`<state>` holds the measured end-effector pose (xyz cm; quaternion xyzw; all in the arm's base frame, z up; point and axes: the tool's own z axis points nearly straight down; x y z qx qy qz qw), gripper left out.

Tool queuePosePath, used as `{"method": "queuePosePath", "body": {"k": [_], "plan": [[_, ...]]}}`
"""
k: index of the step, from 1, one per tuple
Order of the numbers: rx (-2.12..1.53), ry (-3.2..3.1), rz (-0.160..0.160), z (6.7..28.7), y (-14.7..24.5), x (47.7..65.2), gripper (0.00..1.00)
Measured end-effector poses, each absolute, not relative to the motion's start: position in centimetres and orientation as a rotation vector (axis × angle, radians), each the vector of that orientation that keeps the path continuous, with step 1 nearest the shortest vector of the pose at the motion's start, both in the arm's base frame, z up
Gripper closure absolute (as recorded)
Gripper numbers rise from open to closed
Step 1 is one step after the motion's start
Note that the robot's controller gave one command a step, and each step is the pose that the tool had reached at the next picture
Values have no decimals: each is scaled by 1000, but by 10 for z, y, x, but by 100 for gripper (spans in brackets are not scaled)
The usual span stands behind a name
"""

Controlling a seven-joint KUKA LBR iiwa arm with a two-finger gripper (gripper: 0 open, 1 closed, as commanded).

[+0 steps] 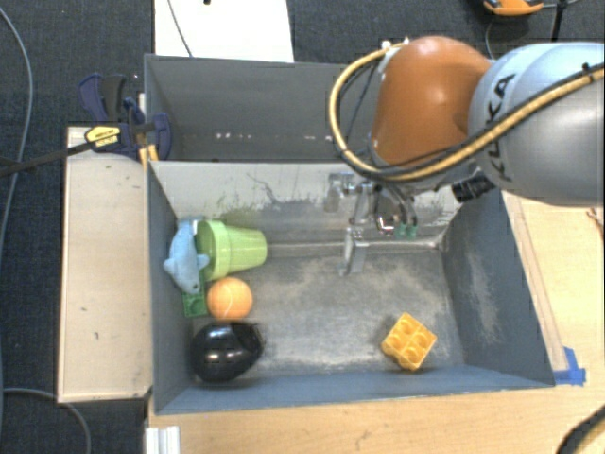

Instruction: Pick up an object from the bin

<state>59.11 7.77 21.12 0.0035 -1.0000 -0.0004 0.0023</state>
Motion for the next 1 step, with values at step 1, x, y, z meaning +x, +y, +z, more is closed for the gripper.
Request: {"method": "queuePosePath", "body": {"k": [1], "plan": [[9,-3145,-2,216,77,592,0]]}}
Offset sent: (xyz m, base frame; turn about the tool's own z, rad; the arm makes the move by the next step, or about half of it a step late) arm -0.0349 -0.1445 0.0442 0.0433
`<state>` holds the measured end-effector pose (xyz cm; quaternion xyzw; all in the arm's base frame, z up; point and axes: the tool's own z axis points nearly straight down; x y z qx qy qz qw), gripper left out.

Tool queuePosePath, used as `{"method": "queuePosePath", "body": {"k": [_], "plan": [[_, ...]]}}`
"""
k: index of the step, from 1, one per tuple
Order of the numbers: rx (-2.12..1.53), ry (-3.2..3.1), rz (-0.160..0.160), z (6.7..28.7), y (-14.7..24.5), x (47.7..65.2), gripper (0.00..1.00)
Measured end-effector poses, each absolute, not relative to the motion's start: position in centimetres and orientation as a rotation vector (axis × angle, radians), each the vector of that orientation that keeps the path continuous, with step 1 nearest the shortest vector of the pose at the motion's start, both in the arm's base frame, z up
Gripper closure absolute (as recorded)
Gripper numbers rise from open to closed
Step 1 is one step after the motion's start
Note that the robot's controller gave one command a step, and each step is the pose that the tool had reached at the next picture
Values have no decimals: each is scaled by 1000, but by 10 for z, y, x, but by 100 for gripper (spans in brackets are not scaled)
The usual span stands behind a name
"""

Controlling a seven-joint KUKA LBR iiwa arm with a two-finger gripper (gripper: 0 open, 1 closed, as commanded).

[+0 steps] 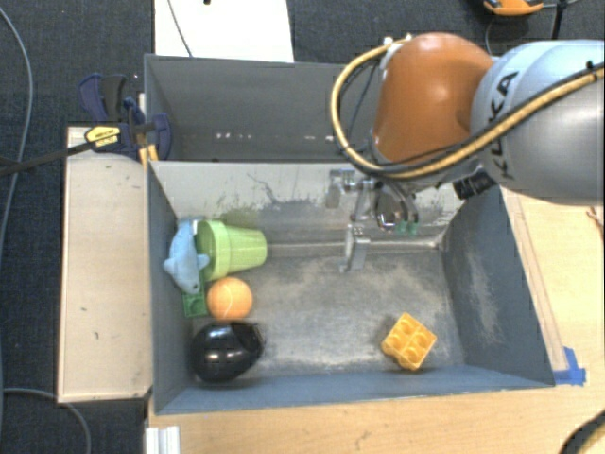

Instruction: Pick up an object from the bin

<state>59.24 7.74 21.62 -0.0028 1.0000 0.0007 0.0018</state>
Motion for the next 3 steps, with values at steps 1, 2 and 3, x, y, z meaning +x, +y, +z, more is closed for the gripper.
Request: {"method": "queuePosePath", "body": {"k": [1,2,3], "plan": [[9,3143,5,228,36,580,0],[-161,3133,-1,232,9,531,0],[-540,3087,1,186,3,517,0]]}}
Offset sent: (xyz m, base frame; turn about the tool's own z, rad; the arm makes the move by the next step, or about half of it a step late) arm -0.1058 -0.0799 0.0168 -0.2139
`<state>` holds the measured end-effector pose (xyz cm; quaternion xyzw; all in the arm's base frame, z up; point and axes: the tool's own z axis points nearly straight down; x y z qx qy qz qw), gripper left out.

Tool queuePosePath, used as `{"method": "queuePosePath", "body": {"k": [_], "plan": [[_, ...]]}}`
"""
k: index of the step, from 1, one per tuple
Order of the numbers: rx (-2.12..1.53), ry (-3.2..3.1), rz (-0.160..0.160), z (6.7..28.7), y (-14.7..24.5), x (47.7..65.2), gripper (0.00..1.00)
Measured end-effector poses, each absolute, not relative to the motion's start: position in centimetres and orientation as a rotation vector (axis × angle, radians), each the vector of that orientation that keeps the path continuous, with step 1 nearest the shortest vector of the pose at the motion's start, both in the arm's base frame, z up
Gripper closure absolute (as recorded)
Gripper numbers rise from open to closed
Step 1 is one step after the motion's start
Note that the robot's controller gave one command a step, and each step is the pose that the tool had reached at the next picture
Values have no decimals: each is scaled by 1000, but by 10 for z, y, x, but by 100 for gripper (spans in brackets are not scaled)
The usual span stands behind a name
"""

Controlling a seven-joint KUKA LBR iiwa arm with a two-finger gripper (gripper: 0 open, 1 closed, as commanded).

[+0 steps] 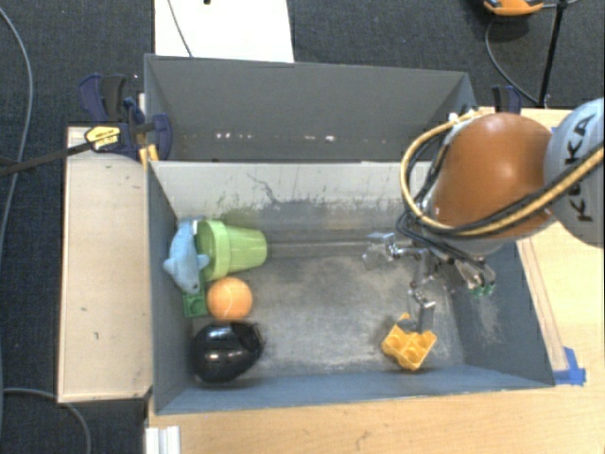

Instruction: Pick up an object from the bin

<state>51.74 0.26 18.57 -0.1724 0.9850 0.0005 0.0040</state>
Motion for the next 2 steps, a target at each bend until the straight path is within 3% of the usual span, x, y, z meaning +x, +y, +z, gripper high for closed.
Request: {"method": "queuePosePath", "body": {"k": [1,2], "plan": [[-533,3088,1,145,-30,507,0],[-556,3089,1,125,-56,495,0]]}}
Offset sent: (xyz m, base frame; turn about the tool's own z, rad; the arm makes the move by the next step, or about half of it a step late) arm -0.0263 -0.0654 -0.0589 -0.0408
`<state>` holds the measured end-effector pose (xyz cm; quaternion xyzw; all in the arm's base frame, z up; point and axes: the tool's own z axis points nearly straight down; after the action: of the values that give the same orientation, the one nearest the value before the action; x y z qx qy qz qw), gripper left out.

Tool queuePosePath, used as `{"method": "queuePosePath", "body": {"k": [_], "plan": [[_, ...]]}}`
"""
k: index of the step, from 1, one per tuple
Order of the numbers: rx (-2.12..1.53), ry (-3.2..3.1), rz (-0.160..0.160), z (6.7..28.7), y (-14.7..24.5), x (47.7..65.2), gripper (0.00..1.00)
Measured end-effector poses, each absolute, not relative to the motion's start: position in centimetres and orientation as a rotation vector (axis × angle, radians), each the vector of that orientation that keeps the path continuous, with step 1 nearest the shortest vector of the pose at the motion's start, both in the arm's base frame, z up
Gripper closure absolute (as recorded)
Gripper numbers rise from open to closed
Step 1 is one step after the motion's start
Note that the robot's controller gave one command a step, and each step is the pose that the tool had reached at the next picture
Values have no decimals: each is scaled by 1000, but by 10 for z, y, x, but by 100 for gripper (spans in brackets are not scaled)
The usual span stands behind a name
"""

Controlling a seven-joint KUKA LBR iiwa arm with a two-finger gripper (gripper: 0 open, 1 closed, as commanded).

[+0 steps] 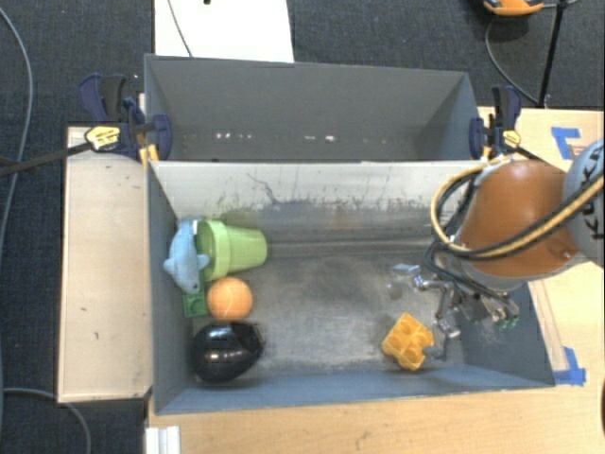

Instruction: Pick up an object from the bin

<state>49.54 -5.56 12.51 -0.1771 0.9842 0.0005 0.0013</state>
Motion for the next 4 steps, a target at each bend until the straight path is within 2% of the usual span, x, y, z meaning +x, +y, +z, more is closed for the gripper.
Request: {"method": "queuePosePath", "body": {"k": [1,2,3,4], "plan": [[-689,3053,-2,106,-55,492,0],[-180,3144,0,73,-51,494,100],[-180,3144,0,73,-51,494,100],[-171,3142,2,90,-53,497,100]]}}
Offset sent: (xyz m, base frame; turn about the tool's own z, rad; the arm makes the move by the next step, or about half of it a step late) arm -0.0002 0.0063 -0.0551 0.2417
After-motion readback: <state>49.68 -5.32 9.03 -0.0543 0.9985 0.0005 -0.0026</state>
